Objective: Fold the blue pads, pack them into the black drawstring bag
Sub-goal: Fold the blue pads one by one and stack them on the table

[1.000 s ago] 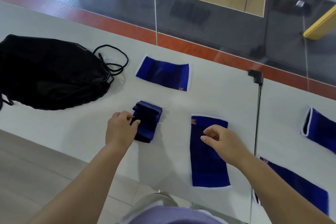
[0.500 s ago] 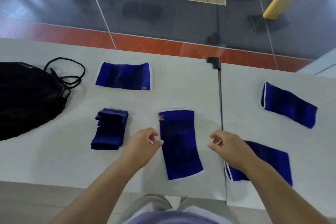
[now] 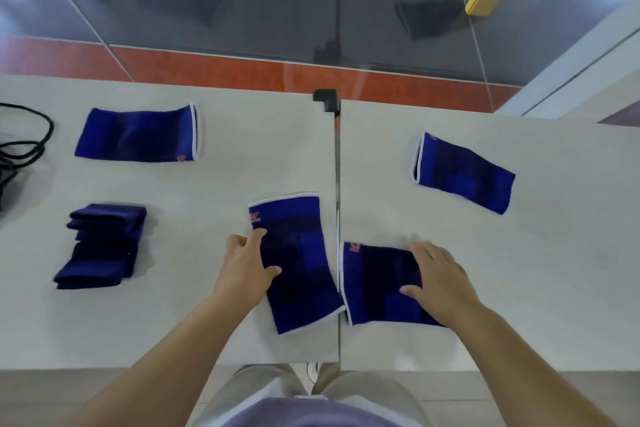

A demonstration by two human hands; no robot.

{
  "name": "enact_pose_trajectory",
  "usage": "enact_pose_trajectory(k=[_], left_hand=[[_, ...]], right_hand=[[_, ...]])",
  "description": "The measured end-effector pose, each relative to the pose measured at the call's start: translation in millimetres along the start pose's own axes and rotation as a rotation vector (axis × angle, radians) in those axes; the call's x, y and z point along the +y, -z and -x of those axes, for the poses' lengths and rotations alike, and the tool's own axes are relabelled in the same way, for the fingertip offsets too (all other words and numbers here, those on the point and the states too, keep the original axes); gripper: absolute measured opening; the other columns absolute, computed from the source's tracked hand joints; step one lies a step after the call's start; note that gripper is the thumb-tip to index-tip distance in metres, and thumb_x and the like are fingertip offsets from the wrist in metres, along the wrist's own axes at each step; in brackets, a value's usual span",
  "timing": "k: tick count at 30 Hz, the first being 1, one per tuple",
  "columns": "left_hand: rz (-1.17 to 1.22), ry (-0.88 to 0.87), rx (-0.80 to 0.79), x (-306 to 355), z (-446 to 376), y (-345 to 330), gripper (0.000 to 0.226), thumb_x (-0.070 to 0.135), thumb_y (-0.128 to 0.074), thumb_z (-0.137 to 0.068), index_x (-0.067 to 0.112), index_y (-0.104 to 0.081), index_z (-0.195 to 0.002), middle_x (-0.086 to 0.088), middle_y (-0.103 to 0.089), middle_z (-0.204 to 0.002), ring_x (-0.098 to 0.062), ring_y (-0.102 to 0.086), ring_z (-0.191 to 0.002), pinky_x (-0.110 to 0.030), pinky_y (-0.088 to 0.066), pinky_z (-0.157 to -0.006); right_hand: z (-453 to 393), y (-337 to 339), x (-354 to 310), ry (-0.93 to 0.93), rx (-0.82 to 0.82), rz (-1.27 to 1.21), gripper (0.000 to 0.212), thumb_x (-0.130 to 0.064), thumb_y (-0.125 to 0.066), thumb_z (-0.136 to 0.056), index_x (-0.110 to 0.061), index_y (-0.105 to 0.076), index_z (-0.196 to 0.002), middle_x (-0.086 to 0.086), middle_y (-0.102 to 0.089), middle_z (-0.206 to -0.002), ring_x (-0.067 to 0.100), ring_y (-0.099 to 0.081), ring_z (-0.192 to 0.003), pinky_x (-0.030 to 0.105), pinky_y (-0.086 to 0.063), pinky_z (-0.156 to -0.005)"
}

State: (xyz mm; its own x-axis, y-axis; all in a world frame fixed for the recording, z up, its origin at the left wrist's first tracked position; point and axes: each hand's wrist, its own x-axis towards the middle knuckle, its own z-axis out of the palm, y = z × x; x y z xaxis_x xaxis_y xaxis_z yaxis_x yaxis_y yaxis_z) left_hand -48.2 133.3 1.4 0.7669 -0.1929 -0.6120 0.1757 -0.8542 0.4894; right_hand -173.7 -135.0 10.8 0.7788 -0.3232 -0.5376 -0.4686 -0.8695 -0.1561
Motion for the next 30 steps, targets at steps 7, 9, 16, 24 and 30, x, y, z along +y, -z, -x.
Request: enact_pose_trajectory(k=[7,9,16,24,30], left_hand=[[0.023,0.059,0.092,23.1,-4.9,-25.7,0.067,0.020,-0.068,-0.082,0.020,-0.032,-0.138,-0.010,-0.053,-0.120,-0.030,-0.054,-0.109,-0.041,-0.046,-0.089],[0.035,0.073,0.093,28.9,-6.7,-30.6,0.056,0.020,-0.069,-0.081,0.018,-0.038,-0.129,-0.008,-0.056,-0.113,-0.028,-0.056,-0.101,-0.040,-0.049,-0.082],[0.180,0.045,0.057,47.2,-8.1,-48.2,0.022,0.014,-0.064,-0.085,0.014,-0.051,-0.103,-0.001,-0.061,-0.093,-0.022,-0.060,-0.087,-0.031,-0.046,-0.067],[0.288,0.017,-0.018,41.4,-7.0,-48.5,0.009,0.014,-0.055,-0.092,0.014,-0.060,-0.099,-0.004,-0.067,-0.090,-0.019,-0.063,-0.077,-0.033,-0.054,-0.072],[0.456,0.061,-0.052,33.2,-7.2,-36.5,0.021,0.005,-0.050,-0.094,0.019,-0.061,-0.082,-0.011,-0.067,-0.081,-0.022,-0.061,-0.072,-0.040,-0.054,-0.077]], right_hand=[[-10.7,8.3,26.9,-0.051,0.037,-0.053,0.021,-0.039,-0.063,-0.084,-0.025,-0.055,-0.096,-0.003,-0.059,-0.103,0.018,-0.053,-0.090,0.034,-0.047,-0.077],[-9.0,14.9,37.0,-0.089,0.049,-0.141,0.014,-0.035,-0.060,-0.088,-0.024,-0.052,-0.086,-0.003,-0.059,-0.089,0.015,-0.054,-0.077,0.029,-0.043,-0.064],[0.1,41.4,55.1,-0.135,0.288,-0.516,0.008,-0.024,-0.054,-0.093,-0.017,-0.052,-0.093,0.000,-0.060,-0.082,0.015,-0.054,-0.071,0.023,-0.037,-0.053],[-0.8,40.0,-24.7,0.259,0.357,-0.439,0.024,-0.026,-0.057,-0.091,-0.014,-0.061,-0.111,-0.006,-0.052,-0.090,0.011,-0.048,-0.079,0.025,-0.039,-0.074],[-13.4,16.0,-49.2,0.250,0.052,-0.472,0.032,-0.034,-0.057,-0.091,-0.020,-0.059,-0.119,-0.005,-0.061,-0.095,0.011,-0.057,-0.086,0.029,-0.050,-0.085]])
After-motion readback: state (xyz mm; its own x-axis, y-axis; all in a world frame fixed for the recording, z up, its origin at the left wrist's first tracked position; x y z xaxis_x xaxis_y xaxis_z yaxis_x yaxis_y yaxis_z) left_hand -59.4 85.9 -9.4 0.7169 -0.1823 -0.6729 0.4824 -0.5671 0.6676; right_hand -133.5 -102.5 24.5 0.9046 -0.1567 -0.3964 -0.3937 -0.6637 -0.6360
